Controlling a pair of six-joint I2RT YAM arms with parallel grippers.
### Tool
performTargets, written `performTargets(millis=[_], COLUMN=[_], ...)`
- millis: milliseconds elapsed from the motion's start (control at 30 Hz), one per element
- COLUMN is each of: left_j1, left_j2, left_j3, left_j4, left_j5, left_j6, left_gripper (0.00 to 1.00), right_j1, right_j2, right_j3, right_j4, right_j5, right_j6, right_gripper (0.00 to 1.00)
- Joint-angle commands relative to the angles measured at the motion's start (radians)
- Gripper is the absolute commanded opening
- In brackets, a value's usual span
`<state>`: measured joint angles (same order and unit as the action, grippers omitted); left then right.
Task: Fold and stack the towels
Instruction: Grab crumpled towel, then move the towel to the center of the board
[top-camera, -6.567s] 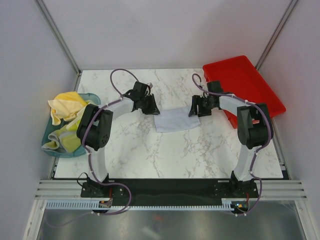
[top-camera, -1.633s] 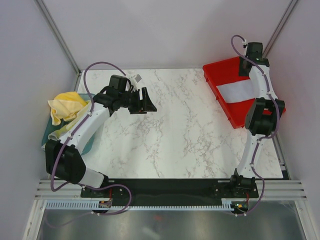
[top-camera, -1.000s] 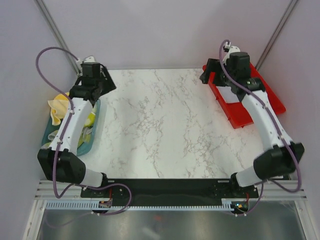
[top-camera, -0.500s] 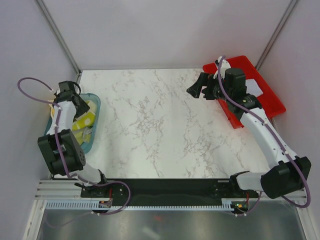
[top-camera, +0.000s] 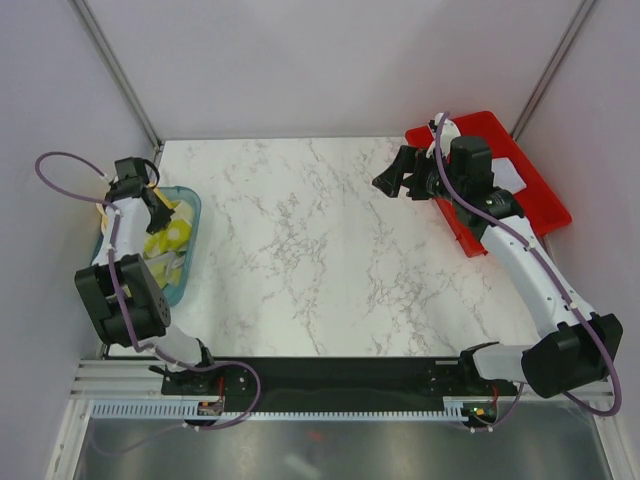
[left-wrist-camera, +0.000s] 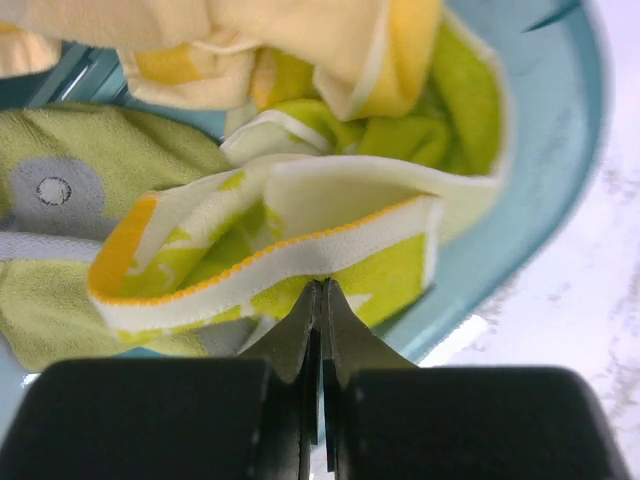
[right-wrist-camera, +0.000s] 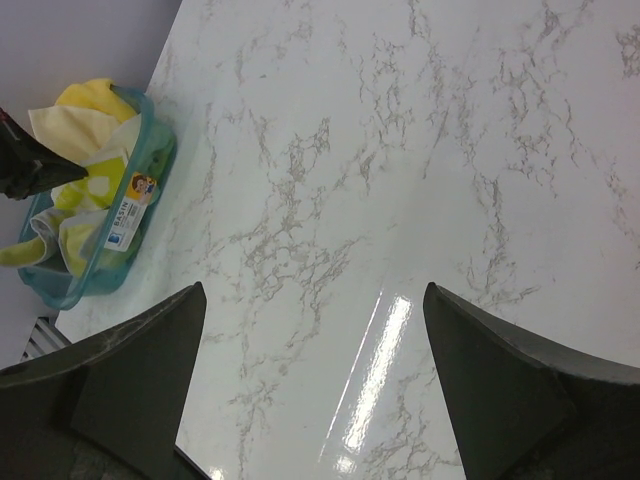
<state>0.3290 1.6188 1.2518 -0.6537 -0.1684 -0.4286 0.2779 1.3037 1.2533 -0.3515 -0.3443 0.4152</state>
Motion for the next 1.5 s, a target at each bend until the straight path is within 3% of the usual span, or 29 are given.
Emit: performTargets(millis=[0, 267, 467, 567, 633, 767, 933, 1333, 1433, 1467], left_j1=[-0.048, -0.174, -0.274, -0.318, -0.383, -0.511, -0.653, -0.702, -0.703, -0.703], left_j2=[-0.144, -0.304, -0.336, -0.332, -0.339, -0.352, -0.295, -0.02, -0.048, -0.068], left_j3=[0.083, 0.227, 0.51, 0.563, 0.546, 0.44, 0.478, 1.103, 1.04, 0.932], left_j4=[0.006, -0.026, -0.024, -0.023, -0.024, -0.009, 0.026, 0.052, 0.055, 0.057], left_j5=[0.018, 0.093, 0.401, 0.57, 0.605, 0.615, 0.618, 0.668, 0.673, 0.678], left_j6=[0.014, 0.066, 0.025, -0.044, -0.074, -0.075, -0.053, -0.131, -0.153, -0.151], left_gripper=[0.02, 0.02, 0.02, 0.02, 0.02, 0.02, 0.02, 0.02, 0.02, 0.02], right_j1=[0.003, 0.001, 0.003, 0.003, 0.003, 0.003, 0.003, 0.003, 0.003, 0.001], right_j2=[-0.021, -0.03, -0.046, -0.06, -0.072, -0.084, -0.092, -0.133, -0.139, -0.142], right_j3=[0.023, 0.005, -0.015, -0.014, -0.011, -0.011, -0.006, 0.012, 0.006, -0.003], right_j4=[0.029, 0.028, 0.025, 0.019, 0.011, -0.02, -0.07, -0.092, -0.095, -0.096], right_j5=[-0.022, -0.021, -0.025, -0.03, -0.032, -0.027, 0.008, 0.013, 0.002, 0.005], right_j6=[0.005, 0.01, -0.015, -0.026, -0.027, -0.042, -0.064, -0.067, -0.079, -0.091], right_gripper=[0.98, 0.98, 0.98, 0.98, 0.98, 0.98, 0.98, 0.98, 0.98, 0.98])
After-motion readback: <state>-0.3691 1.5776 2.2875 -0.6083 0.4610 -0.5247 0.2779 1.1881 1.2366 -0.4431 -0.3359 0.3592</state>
